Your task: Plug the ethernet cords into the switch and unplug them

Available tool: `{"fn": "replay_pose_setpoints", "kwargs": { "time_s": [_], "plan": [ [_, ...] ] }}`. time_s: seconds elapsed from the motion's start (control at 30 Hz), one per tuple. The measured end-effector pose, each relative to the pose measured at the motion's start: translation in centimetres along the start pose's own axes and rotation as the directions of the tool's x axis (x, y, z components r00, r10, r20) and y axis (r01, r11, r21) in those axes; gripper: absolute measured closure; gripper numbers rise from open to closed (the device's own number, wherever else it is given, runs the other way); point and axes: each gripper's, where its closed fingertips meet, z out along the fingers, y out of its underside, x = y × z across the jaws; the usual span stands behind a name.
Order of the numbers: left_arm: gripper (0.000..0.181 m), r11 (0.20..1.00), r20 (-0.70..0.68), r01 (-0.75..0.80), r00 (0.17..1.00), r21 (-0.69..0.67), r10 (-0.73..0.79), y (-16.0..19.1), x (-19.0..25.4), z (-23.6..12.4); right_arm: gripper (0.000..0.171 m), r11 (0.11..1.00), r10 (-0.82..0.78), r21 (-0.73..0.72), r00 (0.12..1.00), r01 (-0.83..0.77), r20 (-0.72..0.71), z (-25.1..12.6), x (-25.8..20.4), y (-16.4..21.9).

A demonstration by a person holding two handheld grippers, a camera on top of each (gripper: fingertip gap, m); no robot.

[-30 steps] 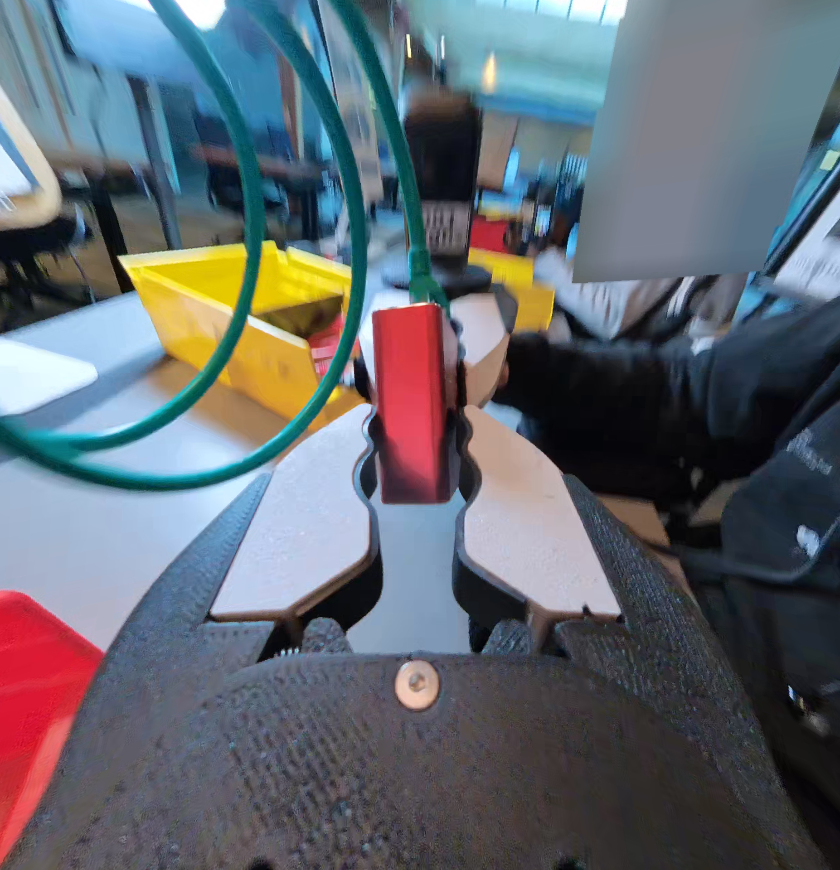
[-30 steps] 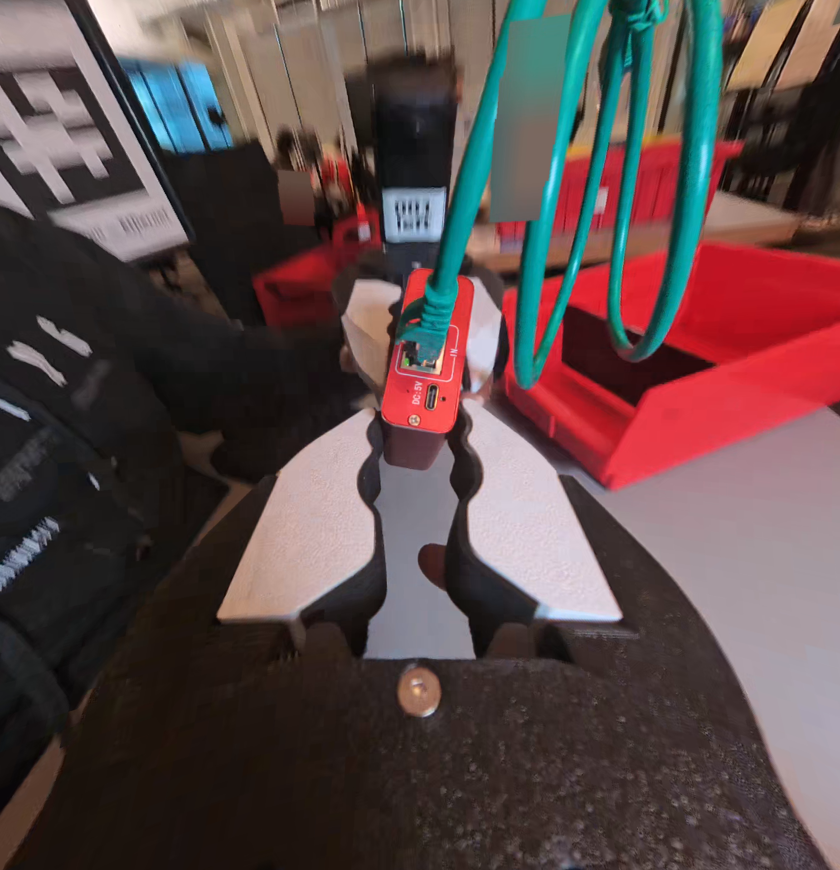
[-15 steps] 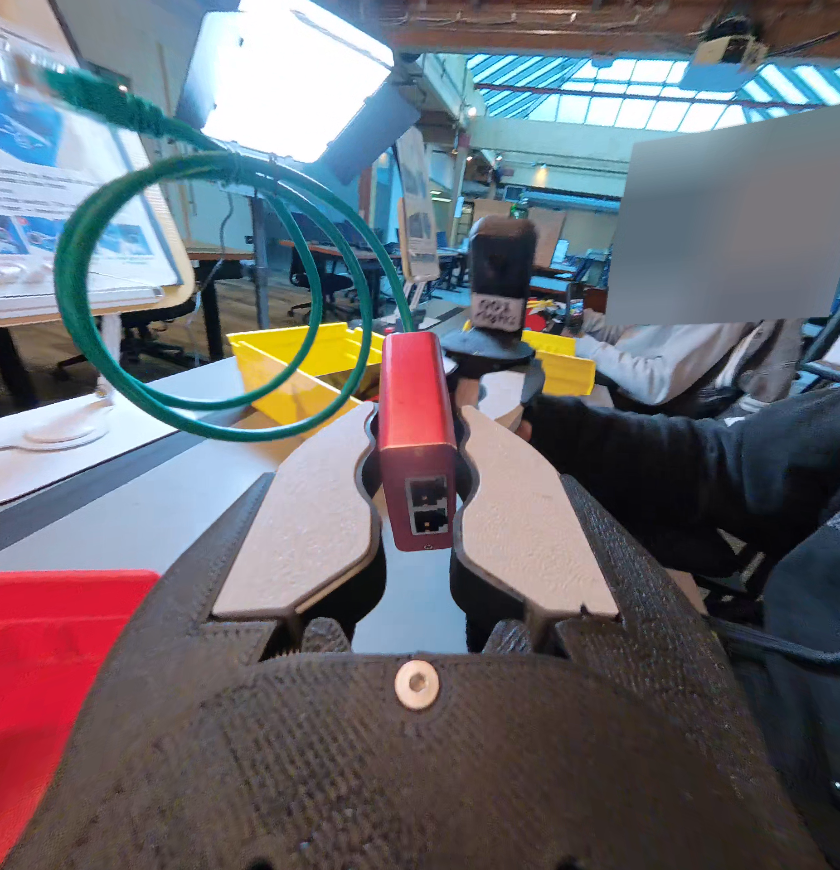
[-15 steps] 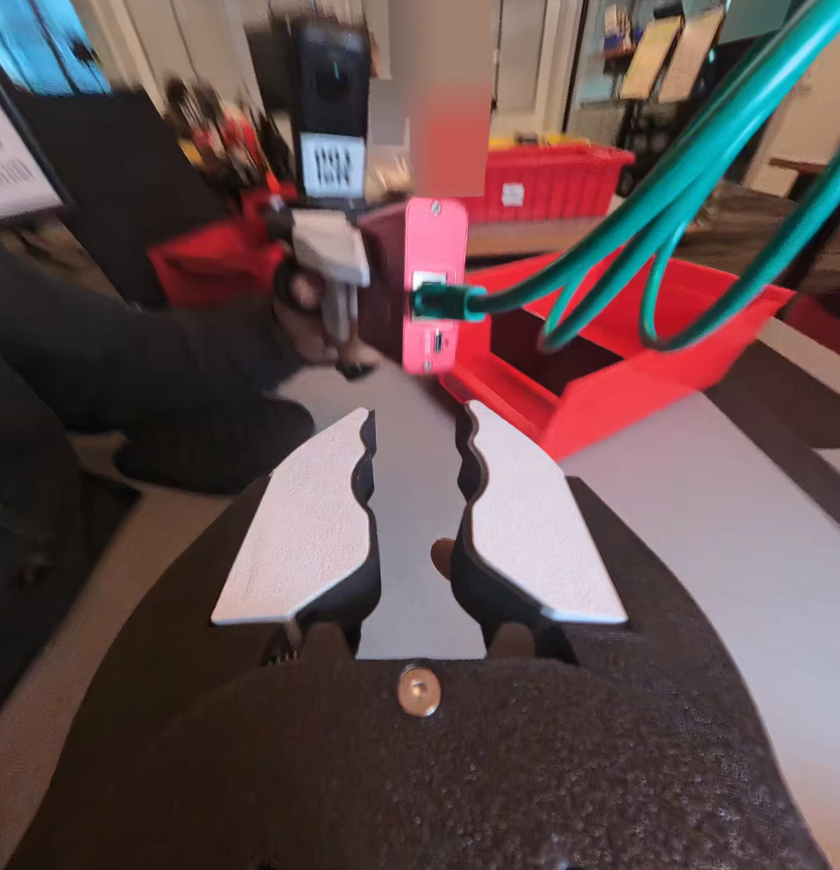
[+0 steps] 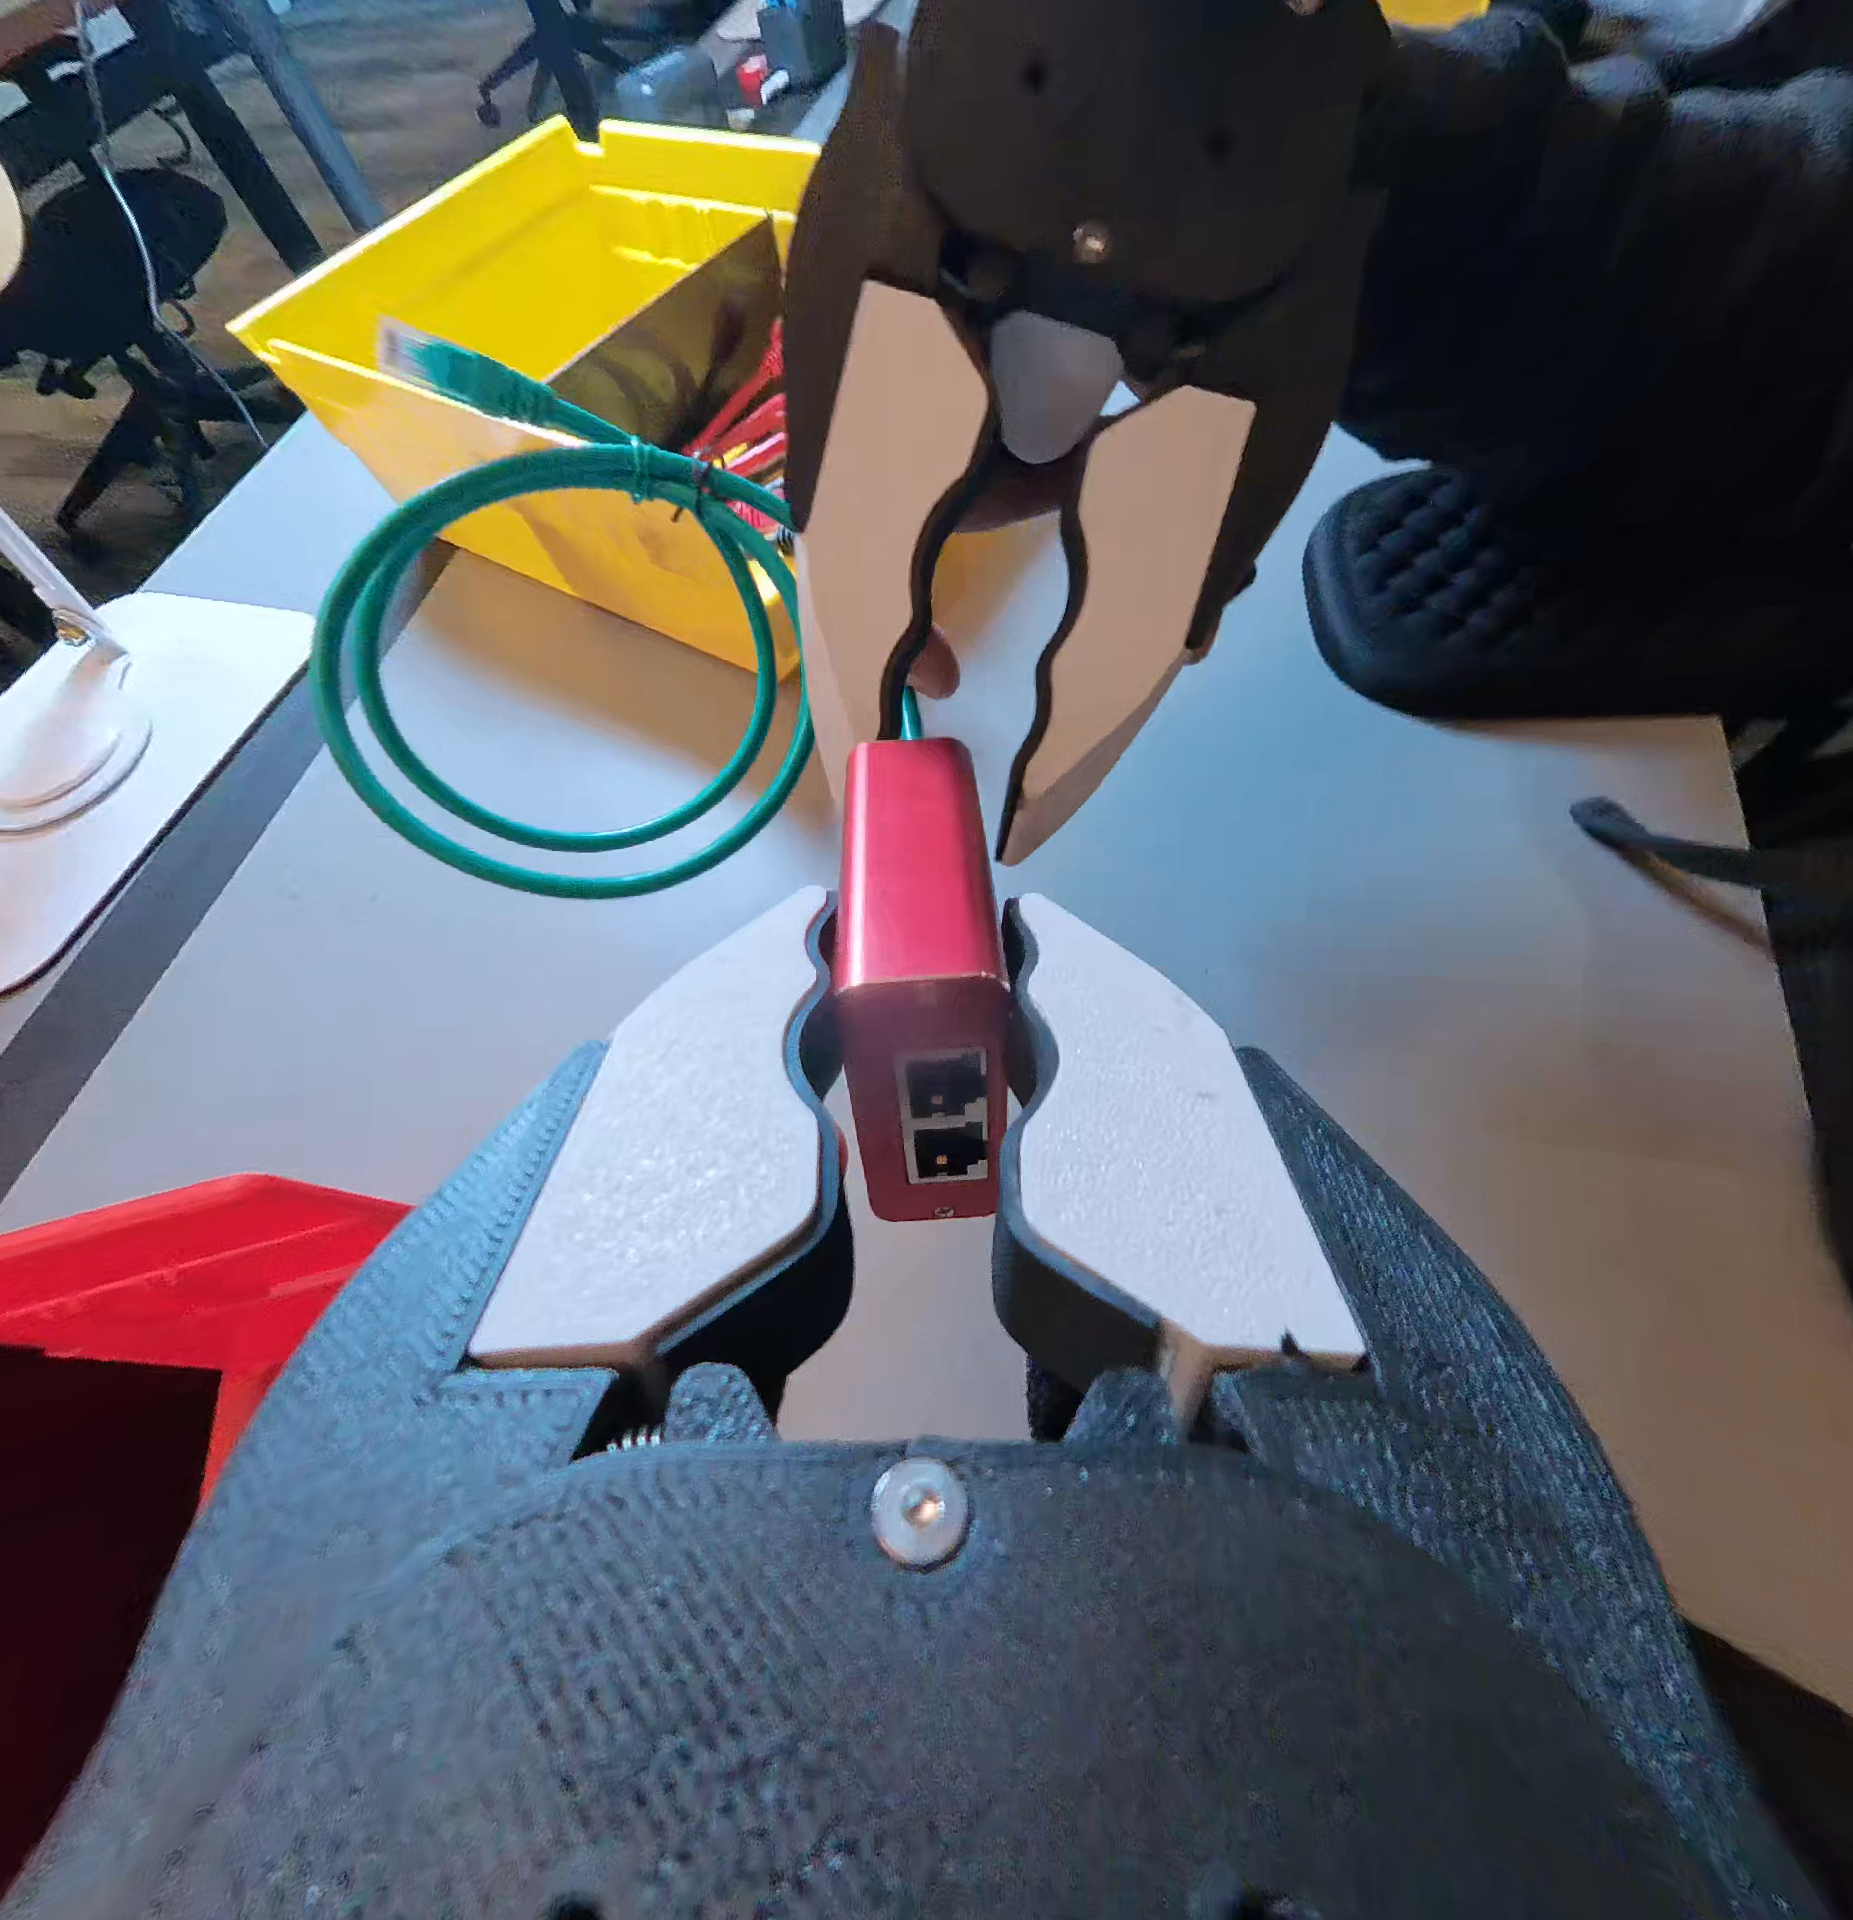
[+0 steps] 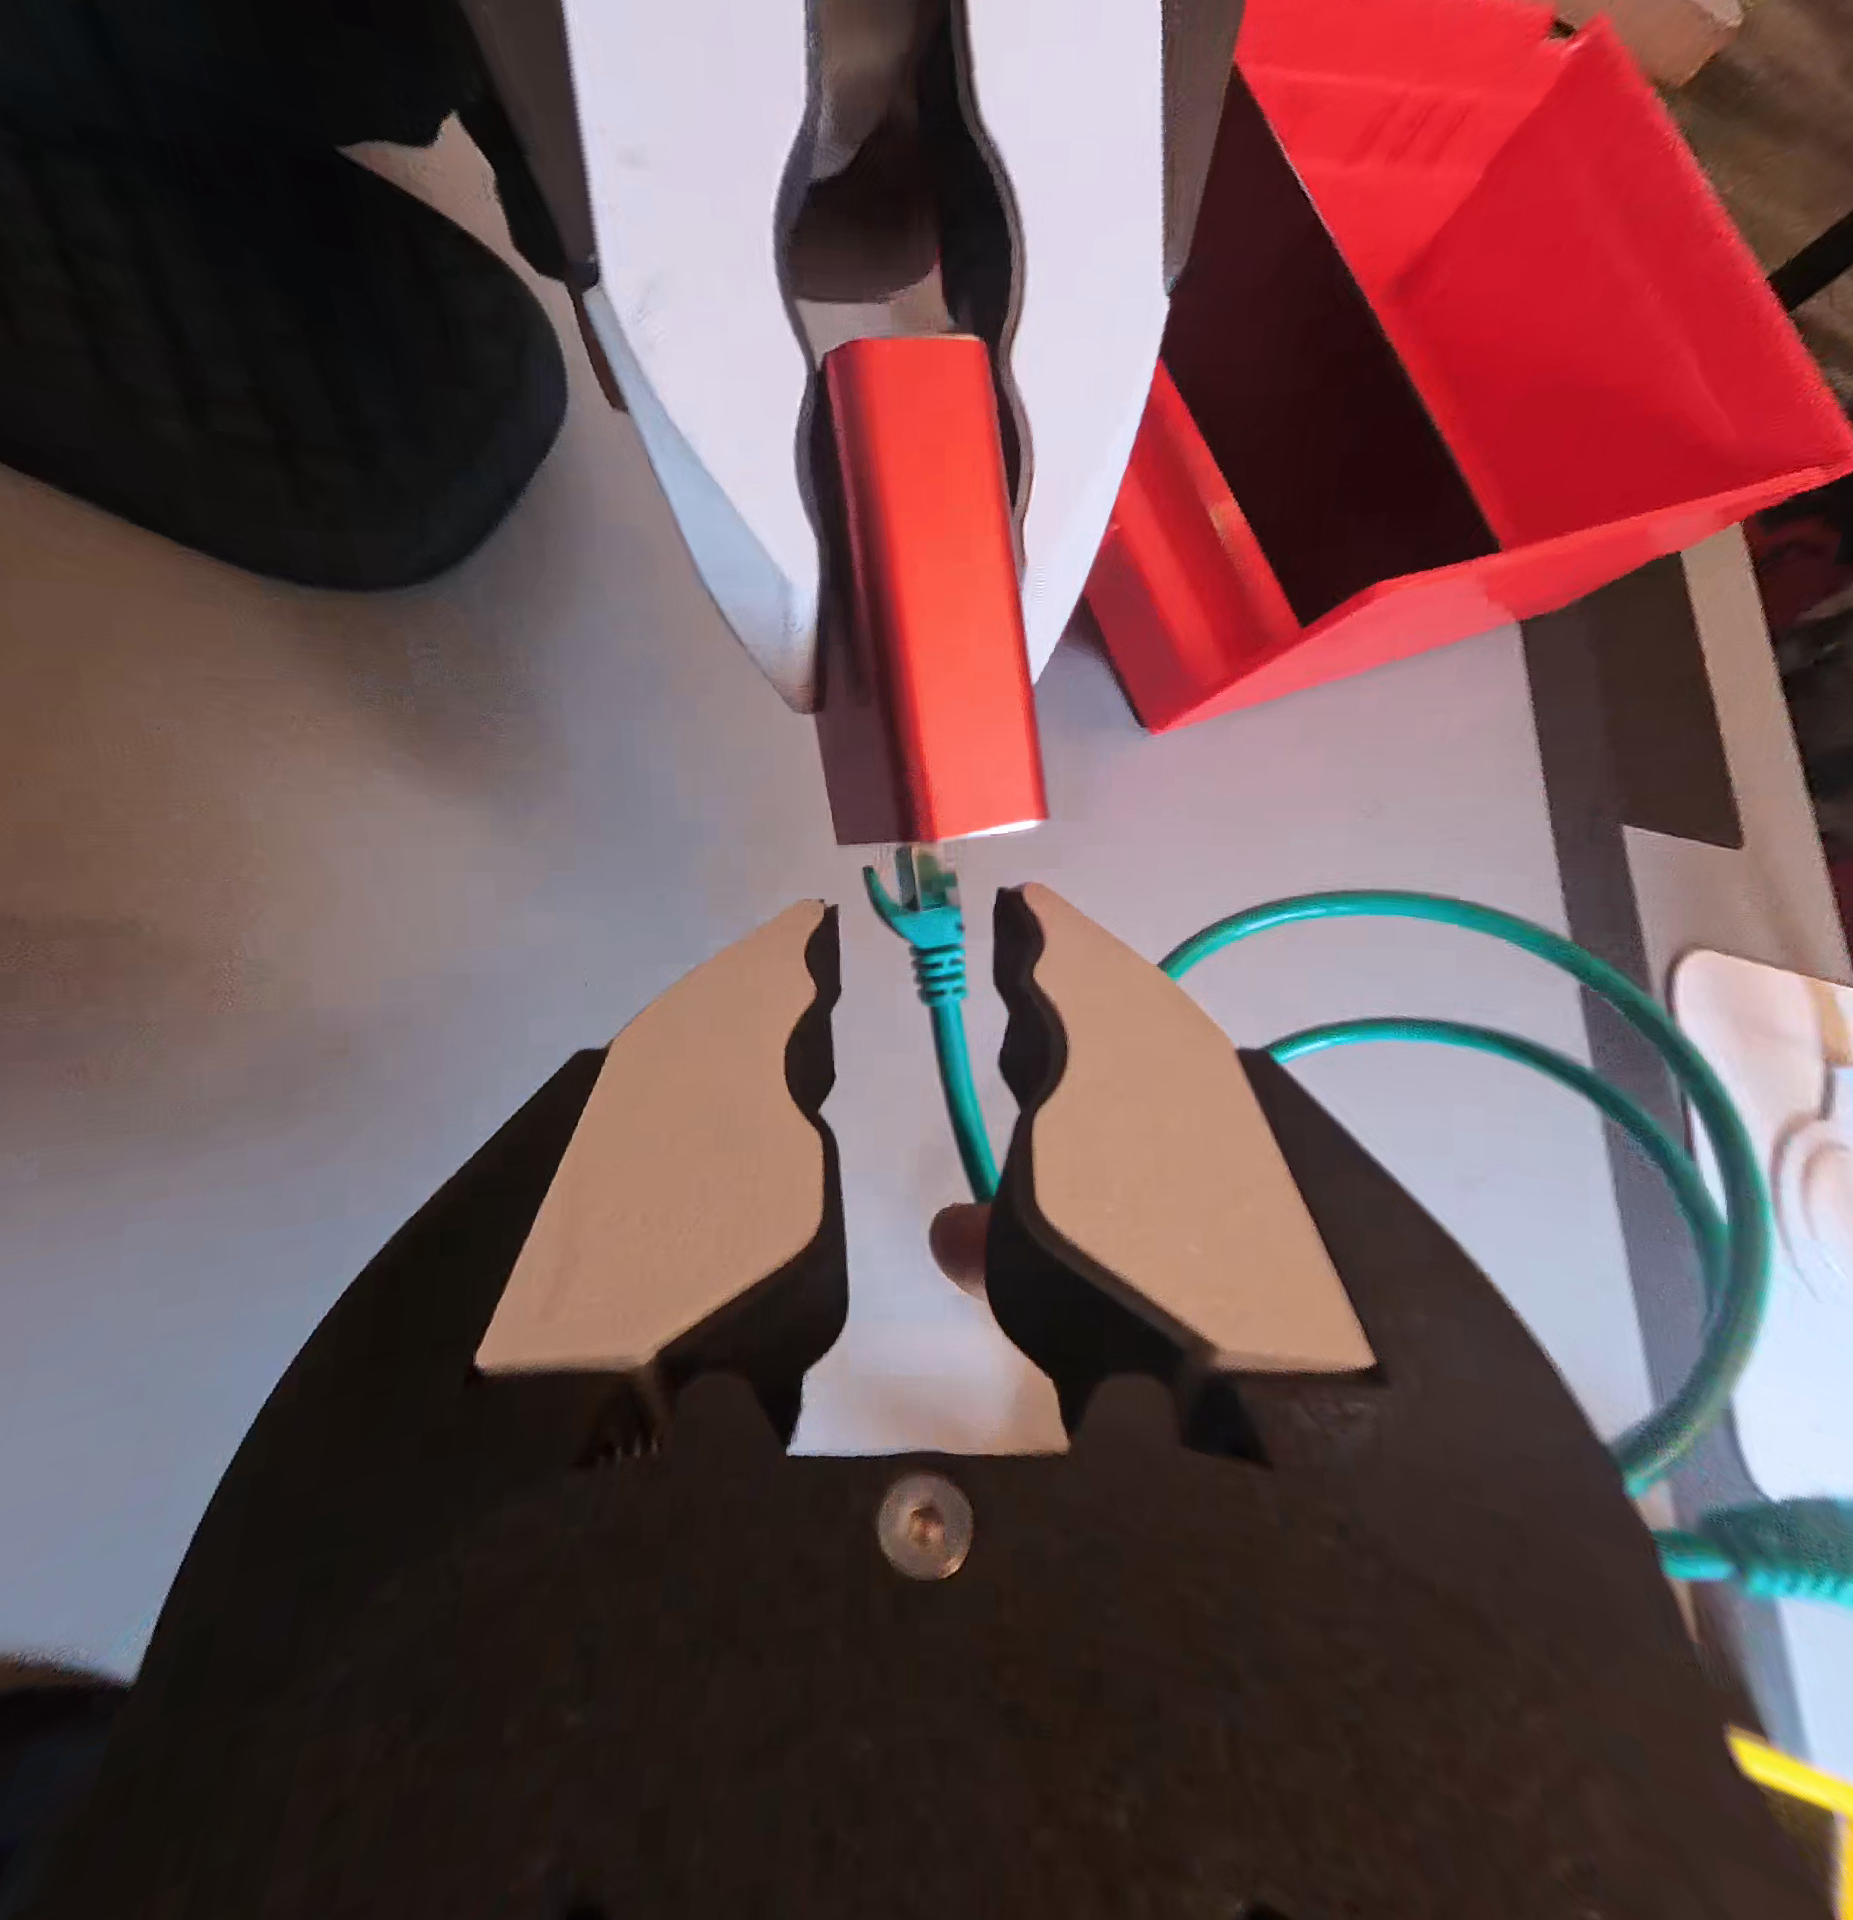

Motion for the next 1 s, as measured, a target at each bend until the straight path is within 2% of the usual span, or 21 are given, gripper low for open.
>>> {"fn": "replay_pose_setpoints", "kwargs": {
  "time_s": [0.1,0.27,0.37,0.43,0.53,0.63,0.67,0.7,0.77,1.0],
  "plan": [
    [0.153,1.000,-0.025,-0.012,1.000,-0.014,0.012,0.1,0.5,-0.3,0.150,0.999,0.010,0.031,0.999,-0.011,0.034,0.6,-0.5,-0.3],
    [0.153,0.999,-0.067,-0.011,0.998,0.046,0.014,-0.8,1.0,-1.3,0.156,0.995,0.005,0.099,0.996,-0.013,0.087,1.5,-1.7,-1.5],
    [0.153,0.963,-0.057,0.051,0.998,0.265,-0.038,-3.5,0.1,-3.2,0.157,0.961,0.078,0.252,0.986,-0.114,0.148,0.9,-1.5,-3.6],
    [0.144,0.910,-0.086,0.124,0.991,0.396,-0.097,-4.8,-0.7,-4.9,0.156,0.917,0.129,0.355,0.976,-0.184,0.173,-0.1,-0.8,-4.9],
    [0.139,0.839,-0.166,0.224,0.973,0.496,-0.162,-5.8,-1.1,-6.0,0.157,0.838,0.202,0.467,0.955,-0.284,0.218,-1.7,0.0,-6.6],
    [0.142,0.830,-0.143,0.216,0.976,0.514,-0.165,-6.3,-0.8,-5.1,0.157,0.809,0.239,0.487,0.941,-0.330,0.240,-1.9,0.1,-7.3],
    [0.151,0.823,-0.121,0.206,0.978,0.529,-0.167,-6.6,-0.9,-5.0,0.157,0.806,0.245,0.483,0.935,-0.343,0.255,-1.8,-0.1,-7.4],
    [0.152,0.811,-0.111,0.202,0.979,0.549,-0.169,-6.8,-1.0,-5.1,0.157,0.800,0.261,0.481,0.930,-0.358,0.259,-1.8,0.0,-7.5],
    [0.154,0.801,-0.121,0.226,0.974,0.554,-0.191,-7.0,-1.1,-5.3,0.157,0.774,0.302,0.487,0.912,-0.405,0.279,-1.8,0.3,-7.7],
    [0.154,0.776,-0.057,0.163,0.985,0.609,-0.162,-7.6,-1.1,-6.1,0.157,0.672,0.441,0.499,0.837,-0.547,0.324,-1.1,0.8,-8.6]
  ]
}}
